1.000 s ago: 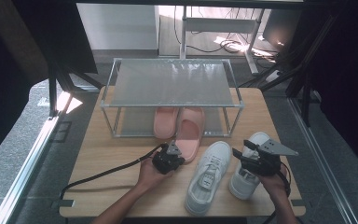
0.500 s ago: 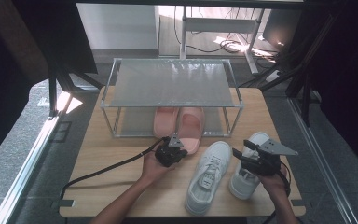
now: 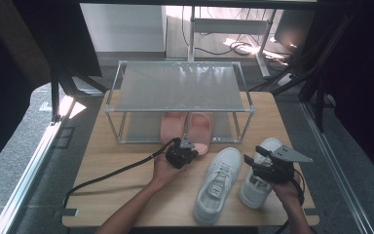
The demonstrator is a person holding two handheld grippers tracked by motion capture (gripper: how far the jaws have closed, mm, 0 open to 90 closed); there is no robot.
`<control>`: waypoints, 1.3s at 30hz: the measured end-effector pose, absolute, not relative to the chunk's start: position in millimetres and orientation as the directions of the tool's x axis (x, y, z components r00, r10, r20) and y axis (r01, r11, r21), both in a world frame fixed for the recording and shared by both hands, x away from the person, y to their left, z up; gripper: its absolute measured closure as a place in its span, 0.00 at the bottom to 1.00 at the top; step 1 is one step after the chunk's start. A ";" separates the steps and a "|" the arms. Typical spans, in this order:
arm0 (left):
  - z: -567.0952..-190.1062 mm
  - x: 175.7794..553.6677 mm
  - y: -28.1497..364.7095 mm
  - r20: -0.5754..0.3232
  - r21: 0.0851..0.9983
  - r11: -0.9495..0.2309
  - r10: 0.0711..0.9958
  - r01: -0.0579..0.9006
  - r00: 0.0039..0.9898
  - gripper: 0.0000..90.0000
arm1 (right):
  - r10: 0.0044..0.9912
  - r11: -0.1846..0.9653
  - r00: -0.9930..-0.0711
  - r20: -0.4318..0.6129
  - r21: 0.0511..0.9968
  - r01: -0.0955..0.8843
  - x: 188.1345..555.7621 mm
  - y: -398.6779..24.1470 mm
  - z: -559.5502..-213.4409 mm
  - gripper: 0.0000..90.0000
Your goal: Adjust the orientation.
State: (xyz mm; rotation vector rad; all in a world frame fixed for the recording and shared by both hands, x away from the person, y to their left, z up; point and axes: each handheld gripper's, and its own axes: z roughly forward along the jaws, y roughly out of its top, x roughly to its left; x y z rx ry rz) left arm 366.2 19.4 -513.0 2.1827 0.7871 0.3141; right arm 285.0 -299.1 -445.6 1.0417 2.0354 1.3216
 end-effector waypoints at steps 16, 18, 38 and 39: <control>-516.3 381.1 7.9 0.012 0.752 -0.504 0.655 0.425 0.756 1.00 | 0.811 0.238 -0.585 0.000 0.914 0.330 284.8 -300.0 -445.6 0.46; -516.9 383.0 8.0 0.015 0.754 -0.500 0.662 0.426 0.749 1.00 | 0.812 0.238 -0.584 0.000 0.913 0.331 284.9 -300.3 -445.7 0.46; -519.3 397.3 8.2 0.002 0.757 -0.477 0.685 0.446 0.729 1.00 | 0.814 0.237 -0.581 0.000 0.913 0.333 285.1 -300.6 -446.2 0.46; -519.2 397.5 8.2 0.001 0.757 -0.477 0.684 0.447 0.729 1.00 | 0.814 0.237 -0.581 0.001 0.913 0.333 285.1 -300.6 -446.3 0.46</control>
